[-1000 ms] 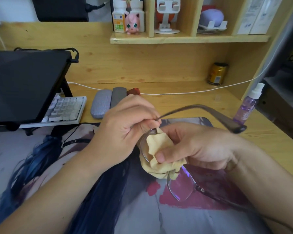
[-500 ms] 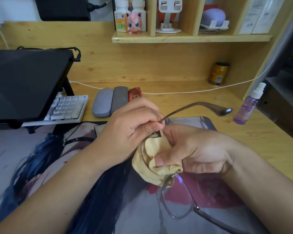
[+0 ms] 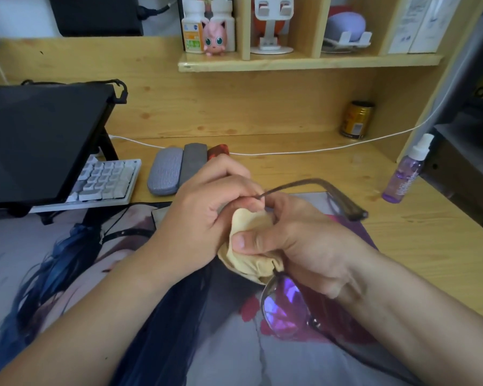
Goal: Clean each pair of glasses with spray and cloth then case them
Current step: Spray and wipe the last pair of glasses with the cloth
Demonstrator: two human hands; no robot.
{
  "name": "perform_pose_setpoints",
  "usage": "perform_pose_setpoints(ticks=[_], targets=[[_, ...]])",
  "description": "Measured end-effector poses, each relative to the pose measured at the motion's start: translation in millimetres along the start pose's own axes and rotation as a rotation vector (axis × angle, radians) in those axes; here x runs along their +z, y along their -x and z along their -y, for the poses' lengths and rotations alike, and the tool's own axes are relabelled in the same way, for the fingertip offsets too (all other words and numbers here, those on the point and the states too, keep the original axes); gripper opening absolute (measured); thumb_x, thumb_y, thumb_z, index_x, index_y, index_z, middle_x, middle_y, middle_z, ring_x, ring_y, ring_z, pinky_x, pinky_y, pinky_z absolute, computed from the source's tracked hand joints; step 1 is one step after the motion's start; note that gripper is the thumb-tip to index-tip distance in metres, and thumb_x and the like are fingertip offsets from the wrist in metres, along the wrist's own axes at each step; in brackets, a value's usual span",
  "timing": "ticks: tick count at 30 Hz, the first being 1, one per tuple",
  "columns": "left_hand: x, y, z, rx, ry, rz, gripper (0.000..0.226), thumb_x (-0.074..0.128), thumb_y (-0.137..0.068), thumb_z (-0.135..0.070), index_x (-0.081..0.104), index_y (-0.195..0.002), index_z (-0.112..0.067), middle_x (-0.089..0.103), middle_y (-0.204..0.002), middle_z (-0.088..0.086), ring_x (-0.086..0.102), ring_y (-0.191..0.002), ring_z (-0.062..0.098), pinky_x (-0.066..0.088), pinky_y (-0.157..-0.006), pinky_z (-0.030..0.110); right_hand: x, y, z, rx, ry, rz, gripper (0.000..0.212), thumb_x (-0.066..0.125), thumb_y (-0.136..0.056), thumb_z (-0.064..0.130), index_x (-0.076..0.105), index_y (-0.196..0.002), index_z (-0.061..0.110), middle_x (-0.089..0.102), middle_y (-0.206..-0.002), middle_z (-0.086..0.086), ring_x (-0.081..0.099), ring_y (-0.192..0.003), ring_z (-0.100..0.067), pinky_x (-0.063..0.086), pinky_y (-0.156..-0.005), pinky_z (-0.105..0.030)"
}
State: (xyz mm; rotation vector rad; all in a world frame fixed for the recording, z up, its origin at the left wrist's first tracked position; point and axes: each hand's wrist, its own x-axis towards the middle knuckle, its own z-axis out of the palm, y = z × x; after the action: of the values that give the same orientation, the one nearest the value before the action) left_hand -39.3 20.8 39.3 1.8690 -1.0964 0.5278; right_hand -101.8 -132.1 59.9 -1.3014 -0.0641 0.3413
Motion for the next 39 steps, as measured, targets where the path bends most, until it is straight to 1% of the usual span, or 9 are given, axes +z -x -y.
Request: perform_pose_setpoints(ticks=[9,12,17,23,25,28,30,34,39], targets=[[-4,0,1,-0.034,0.026,-0.081,0.020,0.058,-0.100,-0.013,0.072,-0.093,0.000,0.065,-0.091,-0.001,0.064,-0.088,0.009,0.046,-0.080,0.019,-5,-8,-4,-0.111,-0.200,-0.120,0.041,0.070,-0.079,-0.010,0.061,-0.115,0.006,0.072,-0.083,-0.009,0.070,-0.068,-0.019,0.056,-0.056,-0.027],[-10,0,2,-0.030,0.027,-0.057,0.019,0.057,-0.101,-0.012,0.071,-0.093,-0.001,0.066,-0.092,-0.001,0.064,-0.090,0.008,0.046,-0.082,0.017,-18,-8,4,-0.078,-0.055,-0.029,0.041,0.072,-0.080,-0.009,0.061,-0.115,0.006,0.071,-0.084,-0.012,0.069,-0.069,-0.022,0.056,-0.056,-0.032],[-7,1,2,0.011,0.033,0.038,0.024,0.057,-0.101,-0.014,0.072,-0.090,0.002,0.066,-0.093,0.001,0.064,-0.091,0.008,0.046,-0.081,0.016,-34,-9,13,0.135,0.337,0.318,0.051,0.069,-0.083,-0.012,0.061,-0.122,0.019,0.068,-0.103,-0.024,0.068,-0.087,-0.030,0.057,-0.072,-0.038],[-5,2,1,0.031,0.076,0.112,0.023,0.057,-0.100,-0.014,0.071,-0.090,0.001,0.063,-0.095,-0.003,0.063,-0.089,0.005,0.045,-0.079,0.015,-25,-13,11,0.106,0.467,0.360,0.037,0.073,-0.077,-0.011,0.059,-0.104,0.010,0.067,-0.084,-0.006,0.067,-0.076,-0.019,0.054,-0.066,-0.033],[-5,2,1,0.030,0.065,0.117,0.025,0.058,-0.100,-0.016,0.071,-0.090,0.002,0.064,-0.095,-0.001,0.063,-0.090,0.007,0.046,-0.079,0.018,-20,-12,10,0.077,0.470,0.313,0.037,0.075,-0.075,-0.011,0.060,-0.101,0.009,0.068,-0.079,0.001,0.068,-0.075,-0.013,0.054,-0.067,-0.029],[-7,1,4,0.025,0.042,0.101,0.024,0.057,-0.101,-0.015,0.070,-0.089,0.001,0.064,-0.095,0.000,0.062,-0.092,0.013,0.049,-0.079,0.025,-16,-10,5,0.010,0.376,0.240,0.048,0.078,-0.073,-0.012,0.059,-0.111,0.011,0.070,-0.090,0.003,0.069,-0.086,-0.010,0.054,-0.073,-0.026],[-6,1,6,0.019,0.031,0.089,0.025,0.058,-0.101,-0.017,0.071,-0.089,0.001,0.063,-0.095,0.001,0.062,-0.092,0.016,0.049,-0.080,0.027,-12,-10,2,-0.018,0.300,0.190,0.047,0.076,-0.073,-0.016,0.061,-0.106,0.013,0.070,-0.084,0.007,0.068,-0.082,-0.007,0.054,-0.069,-0.022],[-1,1,6,-0.015,0.059,0.061,0.030,0.055,-0.102,-0.023,0.072,-0.093,0.000,0.058,-0.098,0.005,0.060,-0.093,0.014,0.045,-0.083,0.022,-8,-13,-4,-0.090,0.130,0.072,0.053,0.074,-0.068,-0.018,0.057,-0.117,-0.002,0.068,-0.088,-0.011,0.069,-0.084,-0.024,0.055,-0.076,-0.039],[-3,-1,3,-0.050,0.041,0.000,0.021,0.053,-0.104,-0.015,0.065,-0.089,-0.008,0.060,-0.090,0.002,0.060,-0.091,0.007,0.042,-0.083,0.018,-17,-19,-4,-0.182,-0.082,-0.123,0.055,0.066,-0.080,-0.019,0.060,-0.128,0.006,0.068,-0.093,-0.016,0.067,-0.079,-0.024,0.057,-0.066,-0.030]])
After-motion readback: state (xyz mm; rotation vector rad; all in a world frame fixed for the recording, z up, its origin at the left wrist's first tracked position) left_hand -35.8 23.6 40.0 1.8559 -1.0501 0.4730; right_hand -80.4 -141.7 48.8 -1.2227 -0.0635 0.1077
